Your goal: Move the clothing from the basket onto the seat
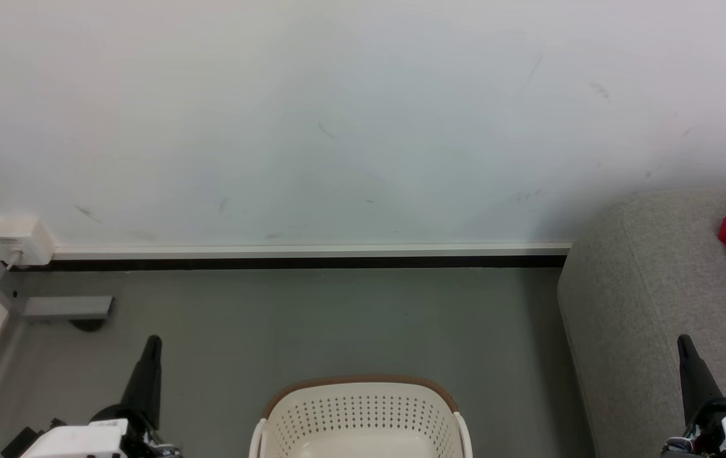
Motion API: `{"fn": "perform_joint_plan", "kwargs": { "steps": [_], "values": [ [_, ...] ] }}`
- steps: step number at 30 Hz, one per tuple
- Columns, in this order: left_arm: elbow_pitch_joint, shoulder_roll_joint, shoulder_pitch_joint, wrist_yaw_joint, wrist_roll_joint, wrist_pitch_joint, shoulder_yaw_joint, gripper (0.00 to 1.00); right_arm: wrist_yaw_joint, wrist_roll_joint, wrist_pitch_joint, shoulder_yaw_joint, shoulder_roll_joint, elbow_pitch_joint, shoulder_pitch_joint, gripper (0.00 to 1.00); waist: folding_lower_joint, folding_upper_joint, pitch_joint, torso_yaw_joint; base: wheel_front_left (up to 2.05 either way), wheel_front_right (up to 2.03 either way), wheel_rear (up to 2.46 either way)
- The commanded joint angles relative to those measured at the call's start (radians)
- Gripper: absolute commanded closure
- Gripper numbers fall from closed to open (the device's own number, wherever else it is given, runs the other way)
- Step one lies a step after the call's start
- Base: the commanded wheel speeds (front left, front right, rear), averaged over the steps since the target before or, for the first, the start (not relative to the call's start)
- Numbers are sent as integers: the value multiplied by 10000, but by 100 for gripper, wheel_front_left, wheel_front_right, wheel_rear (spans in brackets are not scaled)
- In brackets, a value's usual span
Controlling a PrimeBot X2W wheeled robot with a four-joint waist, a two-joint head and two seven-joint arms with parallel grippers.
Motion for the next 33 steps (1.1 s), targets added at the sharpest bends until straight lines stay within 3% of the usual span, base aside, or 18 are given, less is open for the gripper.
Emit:
{"fn": "perform_joint_plan", "kwargs": {
  "steps": [1, 33],
  "values": [
    [-22, 20, -64, -48, -116, 53, 21, 100, -21, 35, 42, -34, -71, -46, -64, 100, 0, 0, 0, 0, 0, 0, 0],
    [-22, 21, -64, -48, -118, 52, 20, 100, -21, 27, 41, -35, -71, -46, -63, 100, 0, 0, 0, 0, 0, 0, 0]
  ]
}}
